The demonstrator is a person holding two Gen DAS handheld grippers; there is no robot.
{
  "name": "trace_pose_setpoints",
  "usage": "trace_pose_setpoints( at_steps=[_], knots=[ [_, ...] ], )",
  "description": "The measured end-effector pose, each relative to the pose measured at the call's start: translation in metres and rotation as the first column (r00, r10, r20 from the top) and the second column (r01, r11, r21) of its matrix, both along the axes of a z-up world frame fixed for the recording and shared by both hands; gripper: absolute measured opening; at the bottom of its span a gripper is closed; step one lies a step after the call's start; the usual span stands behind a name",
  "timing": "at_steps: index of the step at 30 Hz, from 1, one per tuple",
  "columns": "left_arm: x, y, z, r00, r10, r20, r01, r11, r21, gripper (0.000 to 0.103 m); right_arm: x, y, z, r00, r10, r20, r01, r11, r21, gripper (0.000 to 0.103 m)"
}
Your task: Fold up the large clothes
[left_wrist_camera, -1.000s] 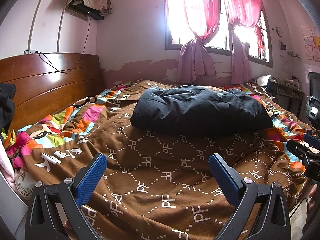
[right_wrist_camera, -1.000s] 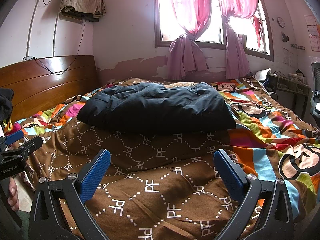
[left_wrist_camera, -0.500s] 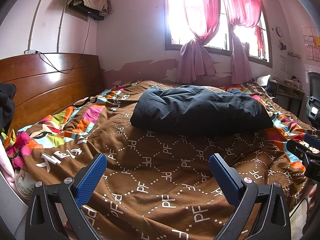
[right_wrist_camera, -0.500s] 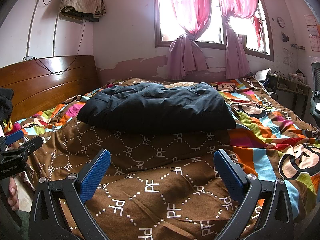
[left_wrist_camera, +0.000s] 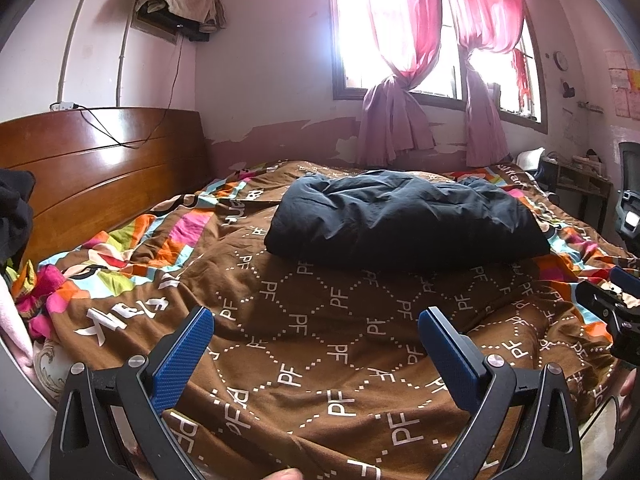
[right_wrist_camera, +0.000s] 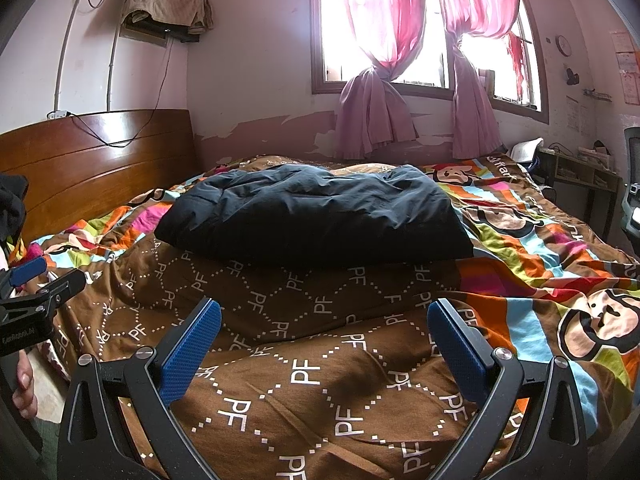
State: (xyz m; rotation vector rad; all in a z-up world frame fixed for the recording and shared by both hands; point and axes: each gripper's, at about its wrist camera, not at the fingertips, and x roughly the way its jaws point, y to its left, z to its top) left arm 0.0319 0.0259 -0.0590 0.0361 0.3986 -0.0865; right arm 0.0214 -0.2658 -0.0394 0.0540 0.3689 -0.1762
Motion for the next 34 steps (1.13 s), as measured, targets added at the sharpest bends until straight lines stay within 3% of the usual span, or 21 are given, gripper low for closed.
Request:
trace_pose_setpoints(
  at_steps=[34],
  knots=[
    [-0.001, -0.0019, -0.0061, 0.996, 0.079, 0.039, -0.083, 0.992, 0.098, 0.103, 0.0003, 0.0006, -0.0022, 1.0, 0.012, -0.011, -0.012, 1.0, -0.014, 0.102]
  ],
)
